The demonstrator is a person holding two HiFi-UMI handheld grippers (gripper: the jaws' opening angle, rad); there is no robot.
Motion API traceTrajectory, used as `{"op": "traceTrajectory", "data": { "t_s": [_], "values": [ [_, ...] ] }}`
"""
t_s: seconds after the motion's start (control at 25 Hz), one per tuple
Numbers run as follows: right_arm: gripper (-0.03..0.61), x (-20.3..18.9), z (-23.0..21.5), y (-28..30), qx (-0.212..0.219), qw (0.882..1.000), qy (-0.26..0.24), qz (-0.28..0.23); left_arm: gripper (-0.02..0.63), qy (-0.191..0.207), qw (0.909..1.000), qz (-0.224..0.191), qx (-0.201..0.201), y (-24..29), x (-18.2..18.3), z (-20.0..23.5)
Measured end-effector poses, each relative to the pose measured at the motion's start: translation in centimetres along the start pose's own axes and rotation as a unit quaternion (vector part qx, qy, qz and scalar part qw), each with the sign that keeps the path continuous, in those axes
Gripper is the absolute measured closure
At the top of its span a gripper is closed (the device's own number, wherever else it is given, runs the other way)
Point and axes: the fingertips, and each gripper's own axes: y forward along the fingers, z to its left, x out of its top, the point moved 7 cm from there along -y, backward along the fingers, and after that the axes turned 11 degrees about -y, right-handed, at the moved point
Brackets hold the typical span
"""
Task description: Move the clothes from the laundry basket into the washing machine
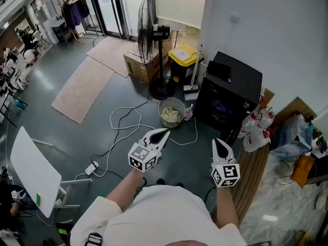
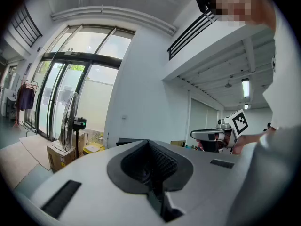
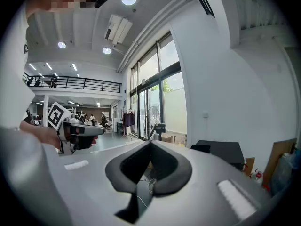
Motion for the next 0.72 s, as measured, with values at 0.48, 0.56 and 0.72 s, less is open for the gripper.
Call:
{"op": "traceTrajectory", "data": {
  "t_s": [0.48,0.56,0.72],
  "values": [
    [0.569,-0.5,-0.3,0.1,0.003,1.0,0.012,0.0,0.607,-0.003,1.0,0.003,0.004,0.2,-0.6,-0.2],
    [0.568,-0.6,-0.6,0.1,0.002,1.0,0.015,-0.001,0.607,-0.004,1.0,0.003,0.005,0.3,-0.6,-0.3],
    [0.568,-0.9,-1.1,0.0,-0.003,1.0,0.02,-0.002,0.607,-0.006,0.9999,0.004,0.01,0.5,-0.9,-0.5]
  ]
}}
